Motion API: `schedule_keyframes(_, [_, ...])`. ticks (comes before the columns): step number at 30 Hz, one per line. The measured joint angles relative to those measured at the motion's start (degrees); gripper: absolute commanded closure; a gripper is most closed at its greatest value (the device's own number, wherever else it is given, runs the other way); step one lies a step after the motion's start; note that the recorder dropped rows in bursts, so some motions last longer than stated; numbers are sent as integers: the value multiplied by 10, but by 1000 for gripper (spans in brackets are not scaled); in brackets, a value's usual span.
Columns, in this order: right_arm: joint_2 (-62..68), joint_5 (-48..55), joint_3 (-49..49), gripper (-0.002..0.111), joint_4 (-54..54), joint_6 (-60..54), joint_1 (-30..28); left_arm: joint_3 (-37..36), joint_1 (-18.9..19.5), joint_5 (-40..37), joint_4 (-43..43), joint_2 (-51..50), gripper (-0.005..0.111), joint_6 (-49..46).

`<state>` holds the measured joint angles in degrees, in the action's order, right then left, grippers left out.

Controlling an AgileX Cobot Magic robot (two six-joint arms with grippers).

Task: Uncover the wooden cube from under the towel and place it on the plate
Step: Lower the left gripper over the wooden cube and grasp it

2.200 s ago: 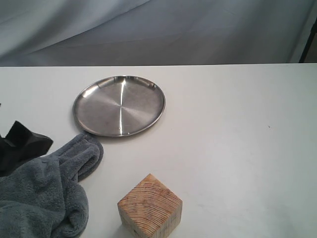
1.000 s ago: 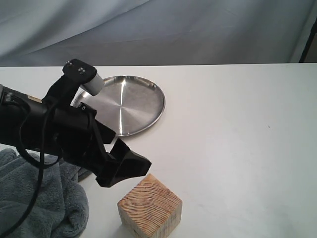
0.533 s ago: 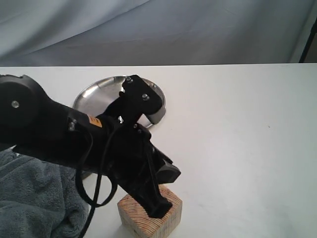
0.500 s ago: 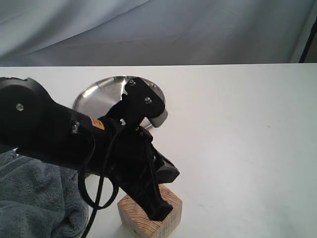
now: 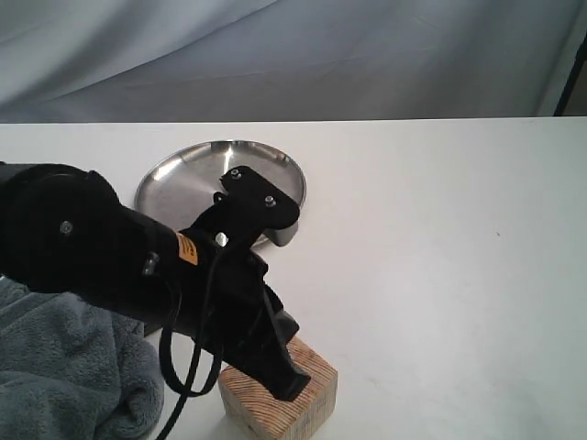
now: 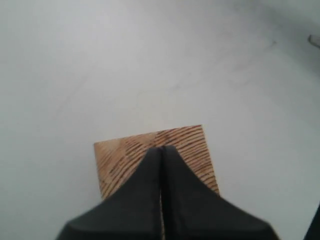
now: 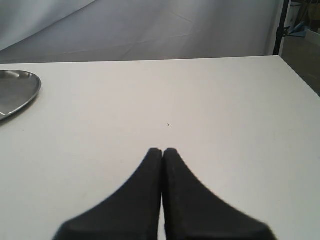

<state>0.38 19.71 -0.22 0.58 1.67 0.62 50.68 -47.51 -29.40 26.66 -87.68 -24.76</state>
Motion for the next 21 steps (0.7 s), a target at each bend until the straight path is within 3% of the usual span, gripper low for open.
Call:
schedule_keyframes(4, [0,0,0,108,0,0,0,16,-30,-9,-136,-1,107,136])
schedule_keyframes(7, [0,0,0,108,0,0,0,55,-106,-59,-349,-25,107,354])
schedule_keyframes(9, [0,0,0,108,0,0,0,64,-134,-107,-421,-48,107,437])
schedule_keyframes(12, [0,0,0,108,0,0,0,65,-138,-136,-440,-63,100,467])
schedule_keyframes(14, [0,0,0,108,0,0,0,66,-138,-138,-443,-63,88,473])
schedule_keyframes(15, [0,0,0,108,0,0,0,66,-138,-138,-444,-63,76,473])
schedule_keyframes(16, [0,0,0,108,0,0,0,66,-138,-138,-444,-63,61,471])
schedule_keyframes(19, [0,0,0,108,0,0,0,66,-138,-137,-444,-63,2,467])
schedule_keyframes(21, [0,0,0,108,0,0,0,66,-138,-124,-444,-63,3,467])
